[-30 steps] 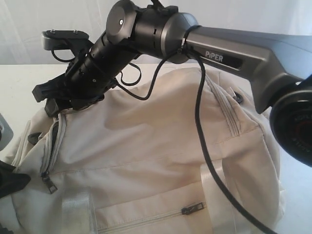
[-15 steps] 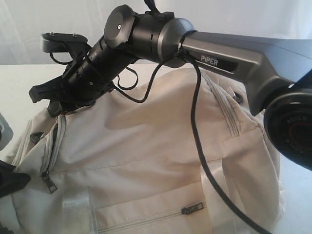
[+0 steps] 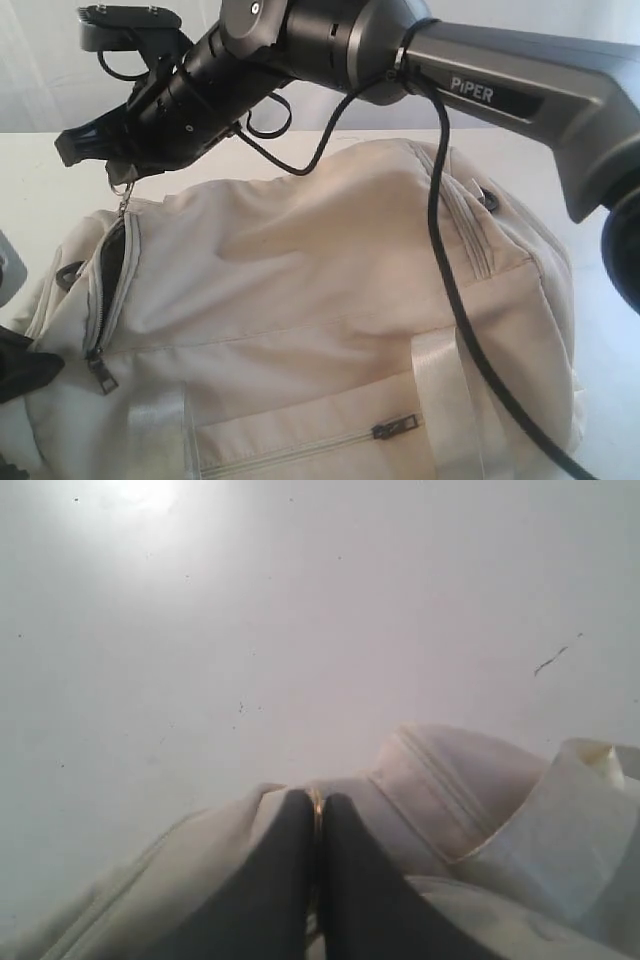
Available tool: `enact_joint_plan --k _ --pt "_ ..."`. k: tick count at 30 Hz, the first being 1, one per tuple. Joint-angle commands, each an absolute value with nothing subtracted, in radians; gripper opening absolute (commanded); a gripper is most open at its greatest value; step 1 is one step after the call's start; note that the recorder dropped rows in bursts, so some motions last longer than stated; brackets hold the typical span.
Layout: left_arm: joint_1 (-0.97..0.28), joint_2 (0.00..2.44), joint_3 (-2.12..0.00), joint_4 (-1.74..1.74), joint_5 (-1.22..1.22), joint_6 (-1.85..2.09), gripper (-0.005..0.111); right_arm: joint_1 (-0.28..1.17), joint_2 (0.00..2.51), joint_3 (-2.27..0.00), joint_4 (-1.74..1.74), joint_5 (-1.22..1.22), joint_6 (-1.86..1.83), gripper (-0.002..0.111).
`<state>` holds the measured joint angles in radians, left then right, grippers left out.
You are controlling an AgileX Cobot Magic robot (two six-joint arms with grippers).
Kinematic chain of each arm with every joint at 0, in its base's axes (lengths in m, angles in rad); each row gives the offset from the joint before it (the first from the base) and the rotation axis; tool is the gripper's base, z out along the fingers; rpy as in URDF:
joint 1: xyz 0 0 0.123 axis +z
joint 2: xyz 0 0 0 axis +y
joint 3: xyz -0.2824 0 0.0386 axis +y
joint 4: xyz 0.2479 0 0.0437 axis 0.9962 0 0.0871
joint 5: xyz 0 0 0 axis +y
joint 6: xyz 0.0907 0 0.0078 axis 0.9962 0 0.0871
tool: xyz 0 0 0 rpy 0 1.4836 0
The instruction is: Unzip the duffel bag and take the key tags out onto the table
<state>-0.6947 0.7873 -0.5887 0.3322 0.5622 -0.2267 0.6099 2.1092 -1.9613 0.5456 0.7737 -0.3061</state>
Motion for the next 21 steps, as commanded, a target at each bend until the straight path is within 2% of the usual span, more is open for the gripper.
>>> enact_joint_plan --k 1,10,21 --pt "-0.7 0.766 -0.586 0.313 0.622 -0.228 0.0 0.605 2.101 -1.965 0.496 0.647 -0.31 0.0" --pt "-0.7 0.649 -0.586 0.391 0.741 -0.232 0.0 0.562 2.122 -1.965 0.494 0.546 -0.314 0.0" --pt "-0.7 0.64 -0.586 0.547 0.878 -0.321 0.0 0.506 2.16 -1.969 0.487 0.506 -0.317 0.0"
